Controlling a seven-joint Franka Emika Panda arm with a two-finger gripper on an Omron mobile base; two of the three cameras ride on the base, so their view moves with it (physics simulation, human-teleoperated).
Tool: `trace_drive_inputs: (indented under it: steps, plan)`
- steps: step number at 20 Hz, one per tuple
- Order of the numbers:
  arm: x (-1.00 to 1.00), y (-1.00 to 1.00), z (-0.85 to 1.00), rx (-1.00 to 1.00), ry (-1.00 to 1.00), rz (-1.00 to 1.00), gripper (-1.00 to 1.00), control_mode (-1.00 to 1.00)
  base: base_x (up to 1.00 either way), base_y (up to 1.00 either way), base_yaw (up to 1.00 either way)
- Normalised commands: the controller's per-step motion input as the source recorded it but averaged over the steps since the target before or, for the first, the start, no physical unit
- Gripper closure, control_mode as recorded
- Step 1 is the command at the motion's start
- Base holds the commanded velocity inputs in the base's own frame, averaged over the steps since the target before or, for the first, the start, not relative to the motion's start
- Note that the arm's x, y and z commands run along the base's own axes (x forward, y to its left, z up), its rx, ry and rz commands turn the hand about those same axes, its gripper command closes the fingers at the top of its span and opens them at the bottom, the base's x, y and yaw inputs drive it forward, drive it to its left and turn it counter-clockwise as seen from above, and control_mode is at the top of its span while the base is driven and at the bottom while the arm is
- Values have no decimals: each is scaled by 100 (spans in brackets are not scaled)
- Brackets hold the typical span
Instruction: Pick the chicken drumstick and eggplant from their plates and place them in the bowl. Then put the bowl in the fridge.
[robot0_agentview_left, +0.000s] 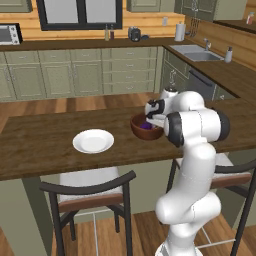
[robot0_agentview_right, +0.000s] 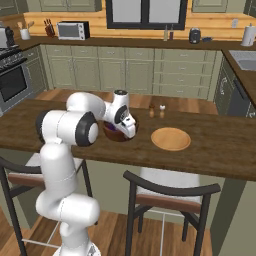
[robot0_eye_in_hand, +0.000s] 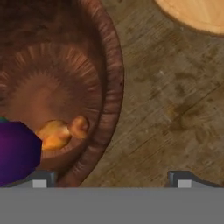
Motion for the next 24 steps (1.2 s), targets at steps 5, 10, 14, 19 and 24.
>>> trace_drive_inputs:
  steps: [5,10,14,19,24]
  plan:
    - [34,0,-24,7,0,-17,-100,-100,0,0,0]
    - [31,0,-16,6,0,-13,-100,-100,0,0,0]
    - [30,4,-19,4,0,-13,-100,-100,0,0,0]
    - [-16,45,-46,0,0,-14,100,-100,0,0,0]
    - [-36,43,-51,0,0,-14,100,-100,0,0,0]
